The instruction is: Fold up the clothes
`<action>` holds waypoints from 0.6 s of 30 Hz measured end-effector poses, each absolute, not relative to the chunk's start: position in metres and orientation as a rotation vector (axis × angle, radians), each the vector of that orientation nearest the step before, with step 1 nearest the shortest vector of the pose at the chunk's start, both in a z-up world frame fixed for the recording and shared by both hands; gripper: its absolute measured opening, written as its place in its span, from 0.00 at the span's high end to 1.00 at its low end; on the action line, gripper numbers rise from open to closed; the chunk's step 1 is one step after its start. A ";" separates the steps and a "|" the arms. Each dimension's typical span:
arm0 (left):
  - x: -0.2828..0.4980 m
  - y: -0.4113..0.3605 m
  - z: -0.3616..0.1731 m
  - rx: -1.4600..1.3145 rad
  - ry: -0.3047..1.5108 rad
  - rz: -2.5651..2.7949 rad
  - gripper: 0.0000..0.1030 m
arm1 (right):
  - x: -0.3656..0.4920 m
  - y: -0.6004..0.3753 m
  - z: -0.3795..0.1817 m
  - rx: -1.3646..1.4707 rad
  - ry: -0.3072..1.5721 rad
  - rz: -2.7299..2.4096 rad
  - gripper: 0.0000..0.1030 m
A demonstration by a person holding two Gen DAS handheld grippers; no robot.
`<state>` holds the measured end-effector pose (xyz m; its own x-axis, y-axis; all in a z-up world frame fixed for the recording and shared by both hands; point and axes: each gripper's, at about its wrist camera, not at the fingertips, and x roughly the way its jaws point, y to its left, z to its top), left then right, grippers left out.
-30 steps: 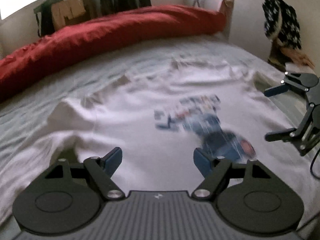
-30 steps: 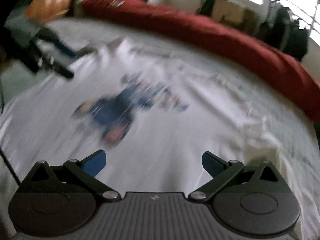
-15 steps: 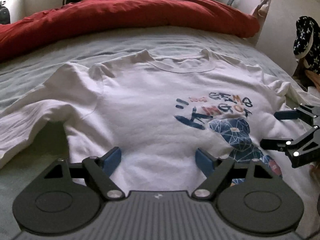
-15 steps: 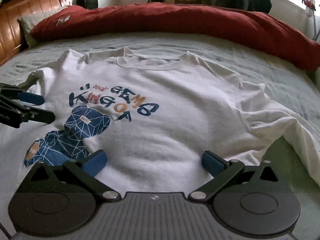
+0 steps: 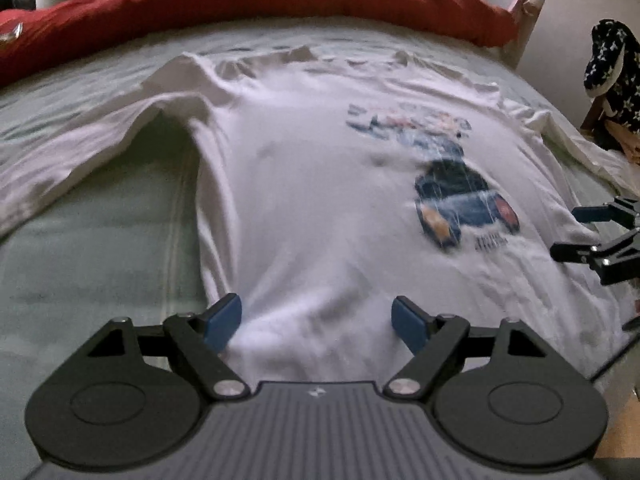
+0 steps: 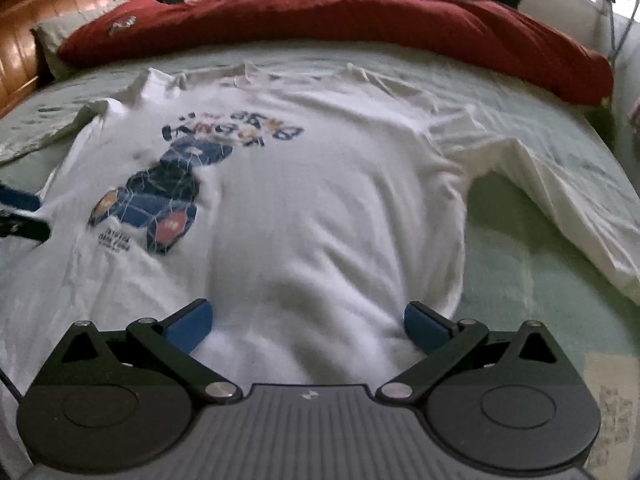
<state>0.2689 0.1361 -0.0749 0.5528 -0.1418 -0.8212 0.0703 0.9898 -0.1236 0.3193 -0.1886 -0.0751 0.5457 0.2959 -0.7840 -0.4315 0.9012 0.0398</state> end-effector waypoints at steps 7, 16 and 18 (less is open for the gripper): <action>0.255 0.132 -0.072 -0.082 1.052 -0.123 0.19 | 0.323 -0.180 -0.072 -0.175 1.005 0.373 0.00; 0.251 0.122 -0.060 -0.036 1.146 -0.119 0.19 | 0.335 -0.174 -0.072 -0.182 1.104 0.347 0.00; 0.260 0.121 -0.055 -0.036 1.120 -0.124 0.19 | 0.337 -0.173 -0.072 -0.183 1.113 0.347 0.00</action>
